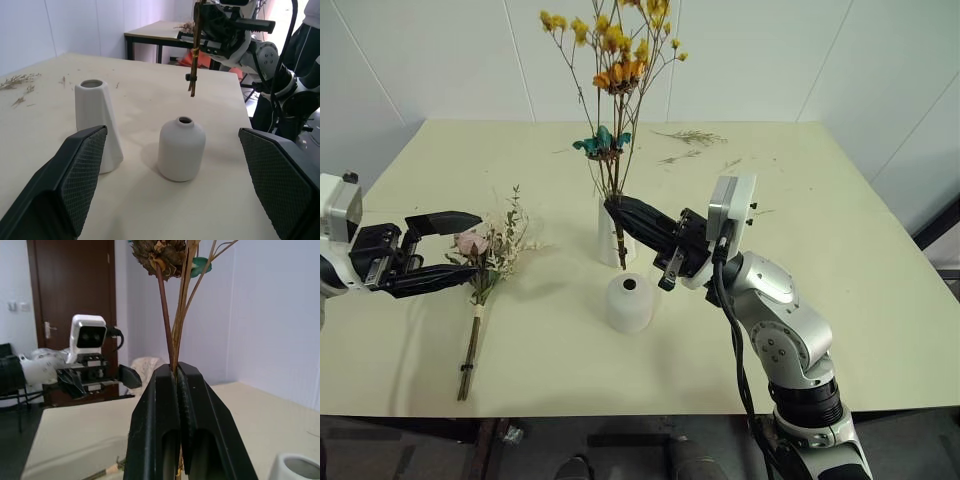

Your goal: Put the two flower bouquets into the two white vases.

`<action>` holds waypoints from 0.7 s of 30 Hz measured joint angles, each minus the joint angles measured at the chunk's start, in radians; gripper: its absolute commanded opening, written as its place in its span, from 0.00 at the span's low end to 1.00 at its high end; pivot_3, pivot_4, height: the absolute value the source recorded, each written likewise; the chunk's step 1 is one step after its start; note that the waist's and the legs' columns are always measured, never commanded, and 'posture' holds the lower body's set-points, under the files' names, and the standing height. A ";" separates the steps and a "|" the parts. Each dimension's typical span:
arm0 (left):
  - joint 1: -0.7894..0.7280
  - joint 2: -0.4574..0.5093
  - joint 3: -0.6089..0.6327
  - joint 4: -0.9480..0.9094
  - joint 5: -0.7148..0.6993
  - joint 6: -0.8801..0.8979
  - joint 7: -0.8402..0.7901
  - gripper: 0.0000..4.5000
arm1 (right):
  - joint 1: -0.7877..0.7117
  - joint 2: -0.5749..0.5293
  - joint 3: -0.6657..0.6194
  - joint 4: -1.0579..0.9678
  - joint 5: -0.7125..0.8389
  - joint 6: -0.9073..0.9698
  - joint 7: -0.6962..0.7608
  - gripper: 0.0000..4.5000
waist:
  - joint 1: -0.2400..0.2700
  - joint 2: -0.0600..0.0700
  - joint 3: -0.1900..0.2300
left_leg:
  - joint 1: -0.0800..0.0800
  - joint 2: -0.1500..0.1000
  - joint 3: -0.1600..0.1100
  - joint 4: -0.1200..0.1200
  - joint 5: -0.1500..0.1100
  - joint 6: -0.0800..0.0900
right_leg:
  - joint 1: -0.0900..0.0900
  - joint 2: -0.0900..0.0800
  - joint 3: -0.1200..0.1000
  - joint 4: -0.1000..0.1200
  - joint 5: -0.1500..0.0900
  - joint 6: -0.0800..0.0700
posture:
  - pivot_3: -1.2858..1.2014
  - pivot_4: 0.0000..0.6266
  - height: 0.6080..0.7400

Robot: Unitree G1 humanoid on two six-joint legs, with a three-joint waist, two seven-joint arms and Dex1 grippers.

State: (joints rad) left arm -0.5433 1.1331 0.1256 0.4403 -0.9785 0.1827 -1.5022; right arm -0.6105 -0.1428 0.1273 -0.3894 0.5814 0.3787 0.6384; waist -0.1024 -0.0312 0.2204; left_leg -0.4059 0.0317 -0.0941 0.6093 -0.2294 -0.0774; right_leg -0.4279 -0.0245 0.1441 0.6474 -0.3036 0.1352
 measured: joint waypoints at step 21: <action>0.071 -0.043 -0.131 -0.084 0.000 -0.052 0.000 1.00 | 0.072 -0.001 0.022 0.090 -0.052 -0.098 0.046 0.01 | 0.010 0.000 0.000 | 0.000 0.000 0.000 0.000 0.000 0.000 | 0.000 0.000 0.000 0.000 0.000 0.000 | 0.52 0.24 1.00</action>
State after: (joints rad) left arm -0.4724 1.0897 -0.0059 0.3562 -0.9786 0.1310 -1.5022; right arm -0.5380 -0.1439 0.1494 -0.2989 0.5292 0.2811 0.6847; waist -0.0928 -0.0312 0.2204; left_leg -0.4060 0.0317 -0.0942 0.6095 -0.2294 -0.0774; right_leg -0.4280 -0.0245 0.1440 0.6474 -0.3038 0.1350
